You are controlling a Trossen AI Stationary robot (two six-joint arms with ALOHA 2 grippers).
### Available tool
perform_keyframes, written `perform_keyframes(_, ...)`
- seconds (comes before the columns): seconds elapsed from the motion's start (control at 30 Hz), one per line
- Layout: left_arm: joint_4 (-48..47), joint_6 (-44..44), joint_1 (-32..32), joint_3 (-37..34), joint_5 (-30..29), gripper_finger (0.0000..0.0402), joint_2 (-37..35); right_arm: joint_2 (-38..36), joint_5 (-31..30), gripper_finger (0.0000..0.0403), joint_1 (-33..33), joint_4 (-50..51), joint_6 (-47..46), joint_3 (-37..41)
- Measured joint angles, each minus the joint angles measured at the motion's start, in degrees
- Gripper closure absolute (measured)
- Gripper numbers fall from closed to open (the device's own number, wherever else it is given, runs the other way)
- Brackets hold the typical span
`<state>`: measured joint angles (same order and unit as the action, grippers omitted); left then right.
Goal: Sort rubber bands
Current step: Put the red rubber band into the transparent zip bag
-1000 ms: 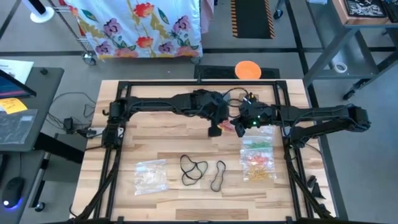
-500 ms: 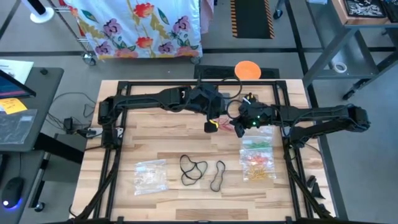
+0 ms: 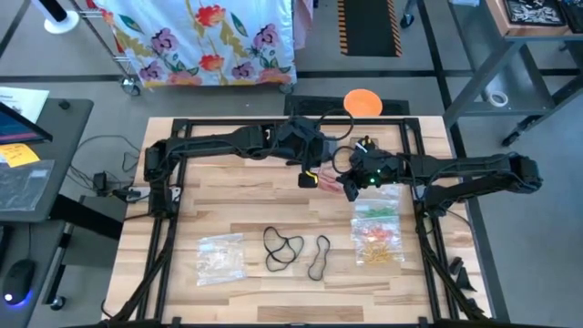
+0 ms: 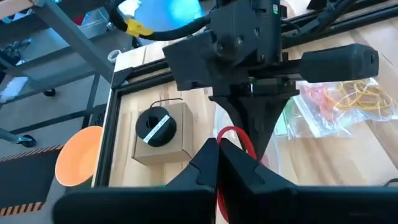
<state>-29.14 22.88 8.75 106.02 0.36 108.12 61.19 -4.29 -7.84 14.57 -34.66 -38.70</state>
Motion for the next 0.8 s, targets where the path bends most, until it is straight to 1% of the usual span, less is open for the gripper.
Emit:
perform_keyframes(0.13,-1.53,-1.27,0.24,0.00,0.03,0.0401,0.00,0.00,0.51,0.0391,-0.01,-0.14,-1.45,0.00)
perform_keyframes(0.23,-3.66,-1.45,0.27,0.00,0.02,0.0401,0.00,0.00,1.20,0.0391,0.57,-0.81,0.42,0.00)
perform_keyframes(0.37,-4.76,-1.45,0.23,-0.01,0.09,0.0401,0.00,0.00,0.32,0.0391,0.09,-3.79,-5.64,-0.01)
perform_keyframes(0.4,-4.75,-1.45,0.22,-0.01,0.29,0.0401,0.00,-0.01,0.52,0.0391,0.47,-4.25,-2.65,-0.02)
perform_keyframes(0.47,-4.70,-1.54,0.22,-0.02,1.43,0.0401,0.00,0.00,0.96,0.0391,1.03,-4.05,9.75,0.00)
perform_keyframes(0.5,-4.72,-1.74,0.26,-0.02,2.28,0.0401,0.00,0.02,1.59,0.0391,1.12,-4.04,13.69,0.00)
perform_keyframes(0.53,-4.74,-1.77,0.27,-0.01,2.73,0.0401,0.00,-0.05,1.69,0.0391,1.14,-4.32,13.42,0.00)
perform_keyframes(0.63,-5.03,-1.77,-0.02,0.00,2.89,0.0401,0.37,-0.02,1.53,0.0391,1.88,-7.62,0.78,-0.02)
perform_keyframes(0.67,-5.08,-1.77,-0.06,0.00,2.95,0.0401,0.59,-0.02,1.51,0.0391,2.14,-7.61,0.07,-0.02)
perform_keyframes(0.77,-6.80,-2.29,-0.19,-0.13,2.95,0.0401,0.94,0.04,1.76,0.0391,2.02,-7.49,4.77,-0.02)
perform_keyframes(0.8,-6.47,-2.36,-0.49,-0.13,2.93,0.0401,1.22,-0.02,1.69,0.0391,1.79,-7.48,4.78,-0.02)
